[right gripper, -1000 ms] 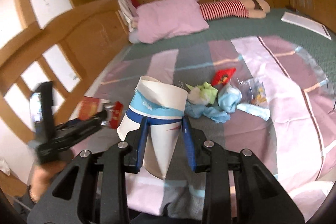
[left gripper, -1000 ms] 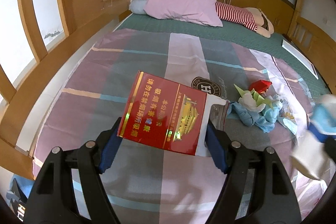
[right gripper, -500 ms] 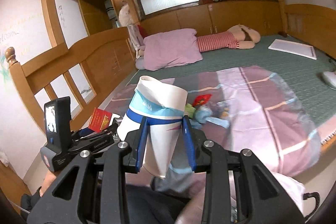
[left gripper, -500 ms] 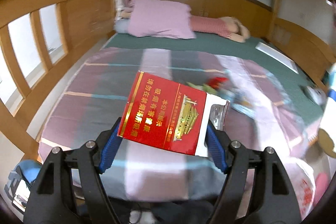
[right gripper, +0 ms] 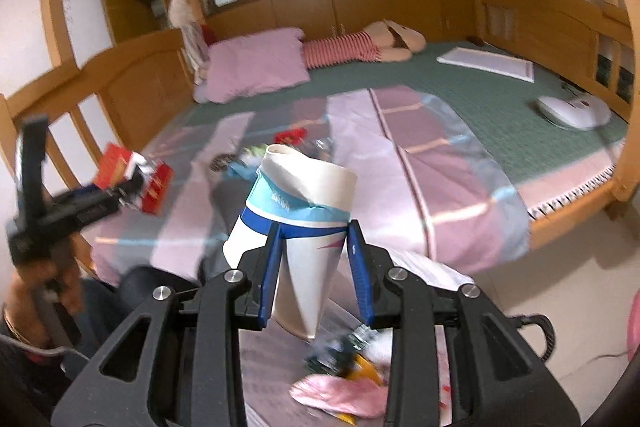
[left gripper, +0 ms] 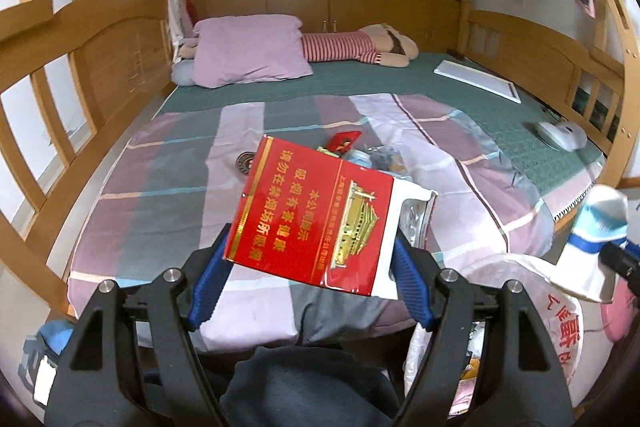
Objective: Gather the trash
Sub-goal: 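Carry the red box and paper cup over the wastebasket and open both grippers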
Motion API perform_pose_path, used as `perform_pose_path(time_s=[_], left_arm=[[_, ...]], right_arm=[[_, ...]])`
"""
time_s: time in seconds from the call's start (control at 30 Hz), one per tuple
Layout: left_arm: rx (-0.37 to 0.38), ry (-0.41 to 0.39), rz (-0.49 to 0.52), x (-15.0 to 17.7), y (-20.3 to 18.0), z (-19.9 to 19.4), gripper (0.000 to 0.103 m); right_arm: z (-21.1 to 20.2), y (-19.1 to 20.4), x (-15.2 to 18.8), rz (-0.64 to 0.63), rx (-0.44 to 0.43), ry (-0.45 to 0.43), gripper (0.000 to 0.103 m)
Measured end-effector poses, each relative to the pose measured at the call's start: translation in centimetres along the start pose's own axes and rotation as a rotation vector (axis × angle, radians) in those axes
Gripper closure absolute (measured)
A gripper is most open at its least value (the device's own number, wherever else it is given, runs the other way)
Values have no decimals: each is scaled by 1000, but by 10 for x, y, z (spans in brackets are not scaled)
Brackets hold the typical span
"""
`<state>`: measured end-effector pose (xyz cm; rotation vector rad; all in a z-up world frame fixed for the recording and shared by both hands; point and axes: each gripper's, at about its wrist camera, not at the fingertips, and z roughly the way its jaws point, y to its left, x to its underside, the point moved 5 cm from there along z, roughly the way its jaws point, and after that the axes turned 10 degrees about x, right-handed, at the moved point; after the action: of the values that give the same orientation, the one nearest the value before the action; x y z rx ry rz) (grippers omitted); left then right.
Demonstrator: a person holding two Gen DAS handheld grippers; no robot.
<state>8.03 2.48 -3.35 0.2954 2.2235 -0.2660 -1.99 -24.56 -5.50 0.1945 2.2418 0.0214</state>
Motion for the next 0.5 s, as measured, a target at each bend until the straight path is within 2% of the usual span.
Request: perform_pose_path(time_s=[0.2,0.5], left_arm=[[74,35,22,7,-18,10,29],[226,127,102,30,-62,31,29]], right_arm=[[17,-26,27,5,73,81,69],[29,-39,58,0,100,162,69]])
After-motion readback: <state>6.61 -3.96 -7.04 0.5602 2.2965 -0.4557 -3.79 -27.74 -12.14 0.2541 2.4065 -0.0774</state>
